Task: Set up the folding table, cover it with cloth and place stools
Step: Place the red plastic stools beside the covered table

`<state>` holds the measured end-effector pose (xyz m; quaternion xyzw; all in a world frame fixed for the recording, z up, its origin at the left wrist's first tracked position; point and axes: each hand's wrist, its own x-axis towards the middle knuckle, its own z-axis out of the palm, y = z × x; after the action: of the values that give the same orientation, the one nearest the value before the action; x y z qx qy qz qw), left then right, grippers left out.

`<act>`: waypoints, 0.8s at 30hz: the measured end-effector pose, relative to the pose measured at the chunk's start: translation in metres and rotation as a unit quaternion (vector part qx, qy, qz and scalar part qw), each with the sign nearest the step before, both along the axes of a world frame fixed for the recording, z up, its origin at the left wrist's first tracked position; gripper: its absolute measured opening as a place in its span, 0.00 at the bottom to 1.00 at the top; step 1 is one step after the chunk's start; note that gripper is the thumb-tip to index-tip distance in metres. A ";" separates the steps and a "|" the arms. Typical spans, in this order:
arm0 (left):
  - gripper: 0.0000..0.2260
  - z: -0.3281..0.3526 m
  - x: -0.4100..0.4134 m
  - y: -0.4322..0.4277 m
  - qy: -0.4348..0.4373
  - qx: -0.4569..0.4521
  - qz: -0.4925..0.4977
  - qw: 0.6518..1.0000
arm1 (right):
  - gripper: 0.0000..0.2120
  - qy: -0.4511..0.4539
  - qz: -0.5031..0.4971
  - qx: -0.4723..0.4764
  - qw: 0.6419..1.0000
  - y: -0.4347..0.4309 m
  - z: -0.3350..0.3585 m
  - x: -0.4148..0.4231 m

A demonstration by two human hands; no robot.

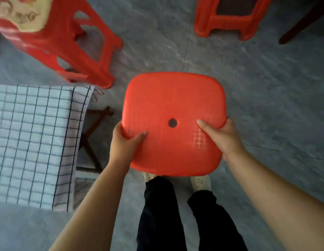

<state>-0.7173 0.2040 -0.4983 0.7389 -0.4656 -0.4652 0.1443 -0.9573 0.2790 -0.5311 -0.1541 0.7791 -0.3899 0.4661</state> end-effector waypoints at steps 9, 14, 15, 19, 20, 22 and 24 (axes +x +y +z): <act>0.32 0.001 0.144 0.171 0.047 0.037 0.218 0.974 | 0.43 0.046 0.208 0.061 0.975 0.071 0.004 0.134; 0.31 -0.003 0.240 0.249 0.081 0.029 0.302 0.949 | 0.47 0.081 0.296 0.076 0.949 0.093 0.011 0.239; 0.30 -0.004 0.263 0.263 0.087 0.031 0.312 0.946 | 0.46 0.089 0.304 0.082 0.945 0.101 0.015 0.265; 0.26 -0.005 0.342 0.305 0.070 0.066 0.337 0.937 | 0.46 0.119 0.340 0.114 0.926 0.129 0.018 0.360; 0.28 -0.007 0.356 0.315 0.070 0.081 0.354 0.929 | 0.48 0.126 0.351 0.126 0.919 0.133 0.017 0.377; 0.30 -0.009 0.382 0.340 0.088 0.077 0.390 0.914 | 0.48 0.144 0.382 0.146 0.901 0.144 0.018 0.409; 0.32 -0.011 0.405 0.359 0.091 0.064 0.411 0.905 | 0.43 0.159 0.416 0.154 0.882 0.151 0.021 0.439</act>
<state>-0.3122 0.5628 -0.5092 0.8266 -0.0751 -0.4589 0.3171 -0.5182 0.4304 -0.5103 -0.4502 0.7571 -0.0052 0.4734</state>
